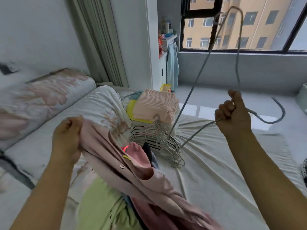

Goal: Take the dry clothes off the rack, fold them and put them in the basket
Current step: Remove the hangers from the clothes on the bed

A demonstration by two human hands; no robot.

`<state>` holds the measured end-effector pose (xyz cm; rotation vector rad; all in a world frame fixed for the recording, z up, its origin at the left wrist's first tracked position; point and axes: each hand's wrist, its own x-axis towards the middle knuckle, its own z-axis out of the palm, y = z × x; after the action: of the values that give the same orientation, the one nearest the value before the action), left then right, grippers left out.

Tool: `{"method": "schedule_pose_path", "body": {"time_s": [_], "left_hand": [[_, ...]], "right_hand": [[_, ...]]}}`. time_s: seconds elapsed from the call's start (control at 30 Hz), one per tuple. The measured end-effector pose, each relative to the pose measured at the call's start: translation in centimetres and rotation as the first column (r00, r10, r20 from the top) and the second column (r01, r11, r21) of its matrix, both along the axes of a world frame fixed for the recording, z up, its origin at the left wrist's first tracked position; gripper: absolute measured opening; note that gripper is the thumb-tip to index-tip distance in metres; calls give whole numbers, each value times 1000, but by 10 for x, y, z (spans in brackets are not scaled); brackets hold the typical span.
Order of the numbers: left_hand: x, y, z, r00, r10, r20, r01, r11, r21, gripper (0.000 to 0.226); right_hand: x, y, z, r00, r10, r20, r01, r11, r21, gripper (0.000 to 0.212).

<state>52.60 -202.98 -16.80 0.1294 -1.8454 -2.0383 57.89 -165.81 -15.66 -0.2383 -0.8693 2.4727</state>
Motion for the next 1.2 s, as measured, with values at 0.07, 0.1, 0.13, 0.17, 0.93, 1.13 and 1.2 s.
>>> {"method": "schedule_pose_path", "body": {"time_s": [0.07, 0.1, 0.13, 0.17, 0.93, 1.13, 1.2], "left_hand": [[-68, -64, -15, 999, 14, -34, -8, 981, 195, 15], [-111, -104, -51, 1000, -15, 25, 8, 957, 289, 25], [-175, -155, -92, 995, -72, 67, 44, 936, 349, 43], [-214, -183, -113, 995, -52, 84, 16, 924, 382, 56], [-194, 5, -373, 396, -211, 894, 770, 607, -198, 44], [-218, -10, -417, 270, -222, 937, 613, 790, 11, 52], [-222, -15, -431, 255, -205, 945, 590, 807, 16, 61]], "right_hand": [[-12, 10, 5, 999, -41, 8, 41, 999, 14, 23], [-19, 14, 2, 998, -57, 35, 55, 997, 55, 24], [-28, 15, -4, 994, -72, 77, 63, 991, 117, 25], [-39, 14, -14, 988, -86, 131, 60, 980, 190, 26], [-301, -82, -299, 390, -197, 900, -843, 318, 434, 26], [-374, -97, -372, 299, -152, 942, -888, 316, 333, 27], [-397, -99, -395, 306, -188, 933, -894, 280, 349, 34]]}}
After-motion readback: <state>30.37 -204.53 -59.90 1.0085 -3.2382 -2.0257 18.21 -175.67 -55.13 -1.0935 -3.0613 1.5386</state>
